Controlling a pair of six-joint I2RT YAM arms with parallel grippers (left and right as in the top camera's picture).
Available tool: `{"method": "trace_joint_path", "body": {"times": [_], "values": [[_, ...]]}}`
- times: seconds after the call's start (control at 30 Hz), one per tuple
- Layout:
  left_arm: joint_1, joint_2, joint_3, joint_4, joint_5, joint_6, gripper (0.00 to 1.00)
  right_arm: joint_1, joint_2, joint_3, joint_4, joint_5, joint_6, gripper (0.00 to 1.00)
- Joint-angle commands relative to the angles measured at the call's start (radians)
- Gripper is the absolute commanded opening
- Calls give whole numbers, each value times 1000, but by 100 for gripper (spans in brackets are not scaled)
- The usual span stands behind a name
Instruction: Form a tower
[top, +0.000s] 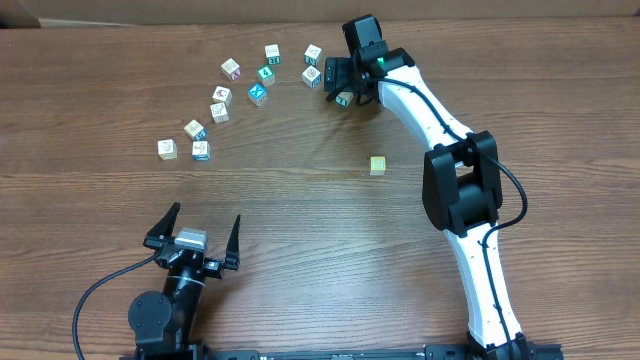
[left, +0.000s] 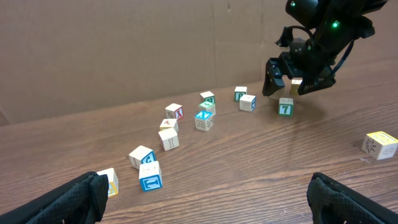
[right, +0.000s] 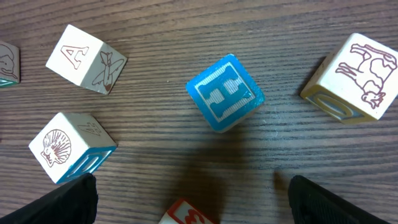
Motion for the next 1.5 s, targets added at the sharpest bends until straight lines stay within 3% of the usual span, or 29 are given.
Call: {"method": "trace_joint_path", "body": {"times": [0.0,0.2,0.6,1.47], "values": [[4,-10,-4,2,7,-6,100,-3,0,0,4,11,0,95],[4,-10,-4,2,8,-6,100,-3,1,0,2,10,1,94],[4,-10,-4,2,7,-6,99,-2,3,-1,-6,10,1,53],[4,-10,-4,2,7,-6,100,-2,-41,-69,-160,-28,8,49]]}}
